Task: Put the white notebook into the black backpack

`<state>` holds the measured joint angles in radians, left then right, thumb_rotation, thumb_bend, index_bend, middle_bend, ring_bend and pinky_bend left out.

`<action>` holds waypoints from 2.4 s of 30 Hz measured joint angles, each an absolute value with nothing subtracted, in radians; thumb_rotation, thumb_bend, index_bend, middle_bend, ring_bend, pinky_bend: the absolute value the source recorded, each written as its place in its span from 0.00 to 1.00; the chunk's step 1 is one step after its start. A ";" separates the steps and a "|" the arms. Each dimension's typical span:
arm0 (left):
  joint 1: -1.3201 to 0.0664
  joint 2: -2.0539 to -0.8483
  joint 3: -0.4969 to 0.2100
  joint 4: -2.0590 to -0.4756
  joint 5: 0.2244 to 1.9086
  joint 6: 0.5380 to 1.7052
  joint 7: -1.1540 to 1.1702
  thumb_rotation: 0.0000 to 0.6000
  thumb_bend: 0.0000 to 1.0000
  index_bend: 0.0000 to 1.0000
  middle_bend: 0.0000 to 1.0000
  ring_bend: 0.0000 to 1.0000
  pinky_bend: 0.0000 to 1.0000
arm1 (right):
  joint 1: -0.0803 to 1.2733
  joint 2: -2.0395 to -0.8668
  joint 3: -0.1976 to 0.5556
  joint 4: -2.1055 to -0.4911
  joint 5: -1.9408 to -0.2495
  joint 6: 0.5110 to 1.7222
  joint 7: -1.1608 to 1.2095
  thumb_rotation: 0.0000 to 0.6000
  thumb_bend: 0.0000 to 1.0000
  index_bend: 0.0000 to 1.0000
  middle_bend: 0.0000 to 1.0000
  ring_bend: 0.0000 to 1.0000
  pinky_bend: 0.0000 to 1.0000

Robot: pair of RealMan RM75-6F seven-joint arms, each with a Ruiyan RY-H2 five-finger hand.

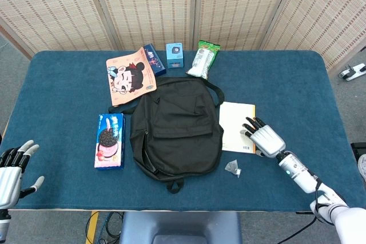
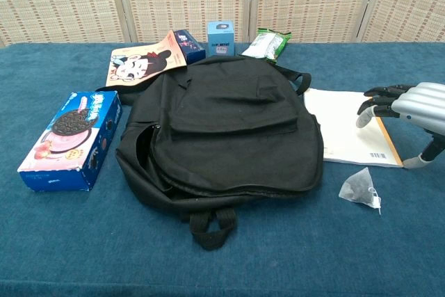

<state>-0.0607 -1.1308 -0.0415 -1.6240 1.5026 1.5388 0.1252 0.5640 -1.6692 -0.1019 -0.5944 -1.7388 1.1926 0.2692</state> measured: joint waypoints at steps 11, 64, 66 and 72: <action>-0.059 -1.128 -0.042 -1.620 1.497 1.535 0.114 1.00 0.24 0.20 0.12 0.14 0.11 | 0.595 -1.700 -0.084 -0.583 -1.721 1.187 0.279 1.00 0.10 0.26 0.18 0.04 0.11; -0.066 -1.131 -0.043 -1.606 1.499 1.515 0.078 1.00 0.24 0.20 0.12 0.14 0.11 | 0.645 -1.846 -0.017 -0.497 -1.639 1.204 0.317 1.00 0.33 0.63 0.36 0.13 0.11; -0.071 -1.128 -0.044 -1.606 1.502 1.510 0.078 1.00 0.24 0.20 0.12 0.14 0.11 | 0.644 -1.841 -0.019 -0.496 -1.640 1.206 0.315 1.00 0.34 0.65 0.37 0.14 0.11; -0.101 -1.111 -0.054 -1.610 1.521 1.490 0.072 1.00 0.24 0.20 0.12 0.14 0.11 | 0.638 -1.815 -0.024 -0.500 -1.648 1.236 0.302 1.00 0.42 0.72 0.42 0.18 0.12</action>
